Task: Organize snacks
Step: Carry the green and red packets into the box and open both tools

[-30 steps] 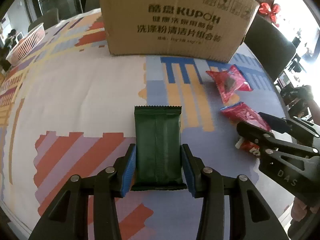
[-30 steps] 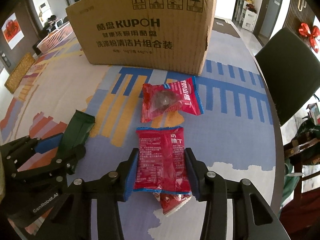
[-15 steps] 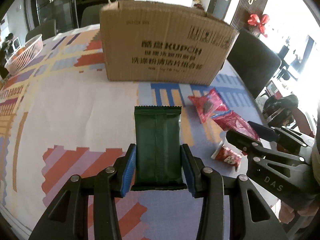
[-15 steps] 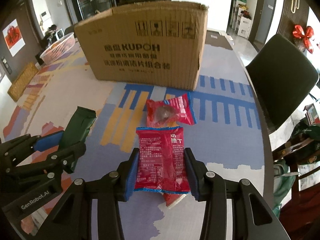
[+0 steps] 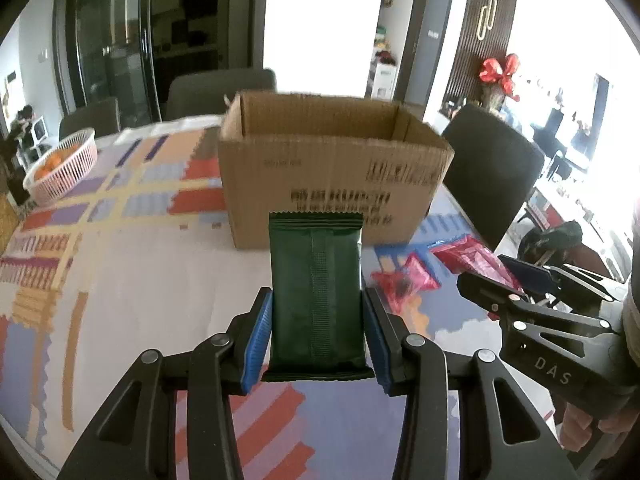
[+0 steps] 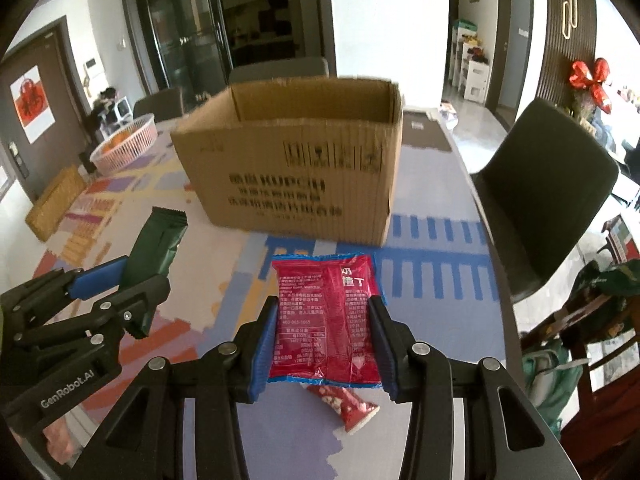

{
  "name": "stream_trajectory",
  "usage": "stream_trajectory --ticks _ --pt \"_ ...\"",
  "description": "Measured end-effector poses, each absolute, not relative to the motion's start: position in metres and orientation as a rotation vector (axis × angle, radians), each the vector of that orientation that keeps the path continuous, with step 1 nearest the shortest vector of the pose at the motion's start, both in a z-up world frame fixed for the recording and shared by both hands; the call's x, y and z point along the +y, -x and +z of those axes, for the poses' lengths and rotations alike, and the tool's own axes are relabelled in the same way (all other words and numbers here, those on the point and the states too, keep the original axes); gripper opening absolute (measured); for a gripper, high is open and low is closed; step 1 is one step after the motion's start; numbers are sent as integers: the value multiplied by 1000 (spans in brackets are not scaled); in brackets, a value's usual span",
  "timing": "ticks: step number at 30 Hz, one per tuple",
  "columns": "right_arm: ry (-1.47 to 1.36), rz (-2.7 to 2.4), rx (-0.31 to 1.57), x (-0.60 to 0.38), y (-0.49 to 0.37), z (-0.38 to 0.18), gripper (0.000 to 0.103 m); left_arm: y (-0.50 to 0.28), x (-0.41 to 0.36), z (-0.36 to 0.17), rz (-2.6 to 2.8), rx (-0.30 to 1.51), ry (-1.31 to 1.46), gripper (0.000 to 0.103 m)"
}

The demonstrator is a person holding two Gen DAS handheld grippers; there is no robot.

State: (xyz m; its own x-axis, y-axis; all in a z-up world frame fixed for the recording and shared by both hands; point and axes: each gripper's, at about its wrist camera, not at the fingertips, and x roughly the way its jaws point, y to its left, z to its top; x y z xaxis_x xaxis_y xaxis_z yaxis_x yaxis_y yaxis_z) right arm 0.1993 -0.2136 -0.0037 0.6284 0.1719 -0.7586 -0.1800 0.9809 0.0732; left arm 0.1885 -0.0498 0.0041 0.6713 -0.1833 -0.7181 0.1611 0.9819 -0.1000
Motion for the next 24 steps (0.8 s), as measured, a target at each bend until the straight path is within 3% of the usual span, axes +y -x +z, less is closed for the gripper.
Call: stream_trajectory --ticks 24 --pt "-2 191 626 -202 -247 90 44 -248 -37 87 -188 623 -4 43"
